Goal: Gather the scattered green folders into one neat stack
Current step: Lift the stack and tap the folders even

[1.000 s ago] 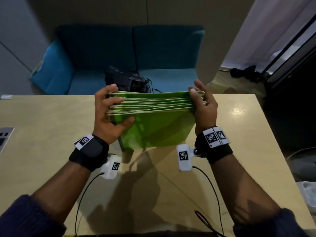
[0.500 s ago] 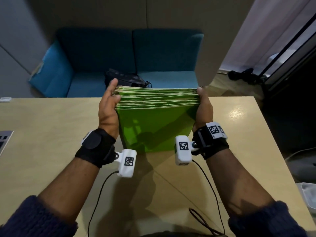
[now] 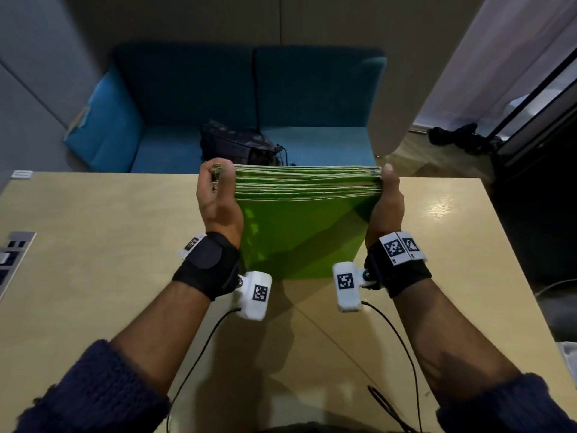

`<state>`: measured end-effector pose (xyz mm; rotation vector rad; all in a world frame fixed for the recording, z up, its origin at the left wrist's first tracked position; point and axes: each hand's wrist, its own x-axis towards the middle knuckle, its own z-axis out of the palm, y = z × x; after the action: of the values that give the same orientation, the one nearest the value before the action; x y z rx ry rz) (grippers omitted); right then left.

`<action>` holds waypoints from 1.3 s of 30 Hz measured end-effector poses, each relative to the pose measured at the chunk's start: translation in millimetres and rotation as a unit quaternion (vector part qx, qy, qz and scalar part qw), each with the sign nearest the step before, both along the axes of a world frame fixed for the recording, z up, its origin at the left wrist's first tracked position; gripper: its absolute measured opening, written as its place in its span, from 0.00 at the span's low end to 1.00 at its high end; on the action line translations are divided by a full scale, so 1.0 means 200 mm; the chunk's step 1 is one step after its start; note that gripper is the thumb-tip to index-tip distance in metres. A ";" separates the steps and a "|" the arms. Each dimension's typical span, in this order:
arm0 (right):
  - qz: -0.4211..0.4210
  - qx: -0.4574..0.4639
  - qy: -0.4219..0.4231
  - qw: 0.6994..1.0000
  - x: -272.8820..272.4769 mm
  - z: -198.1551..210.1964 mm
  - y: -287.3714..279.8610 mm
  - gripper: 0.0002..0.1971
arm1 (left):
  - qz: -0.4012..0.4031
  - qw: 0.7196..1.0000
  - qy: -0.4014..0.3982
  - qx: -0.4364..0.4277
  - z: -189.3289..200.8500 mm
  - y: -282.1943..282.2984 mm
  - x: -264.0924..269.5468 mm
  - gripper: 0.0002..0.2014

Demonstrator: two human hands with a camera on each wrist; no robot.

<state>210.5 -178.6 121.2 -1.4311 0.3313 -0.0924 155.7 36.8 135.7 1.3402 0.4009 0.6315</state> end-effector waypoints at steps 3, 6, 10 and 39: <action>0.003 -0.007 0.008 1.000 0.02 0.03 0.01 0.19 | -0.033 0.998 0.040 -0.029 0.01 0.04 0.02 0.14; 0.022 -0.011 -0.020 0.999 0.04 0.02 -0.01 0.18 | -0.085 0.990 0.077 -0.086 0.01 0.11 0.05 0.09; 0.042 -0.015 -0.049 0.998 0.01 0.02 -0.01 0.26 | -0.090 0.984 0.078 -0.129 0.03 0.12 0.06 0.14; 0.127 -0.116 -0.091 0.981 -0.14 -0.39 -0.09 0.64 | -0.201 0.952 0.166 0.163 -0.46 0.15 -0.18 0.27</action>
<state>181.9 -197.4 42.7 -1.6705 -0.0153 -0.0547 119.0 67.6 43.1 1.7946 0.2847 0.1305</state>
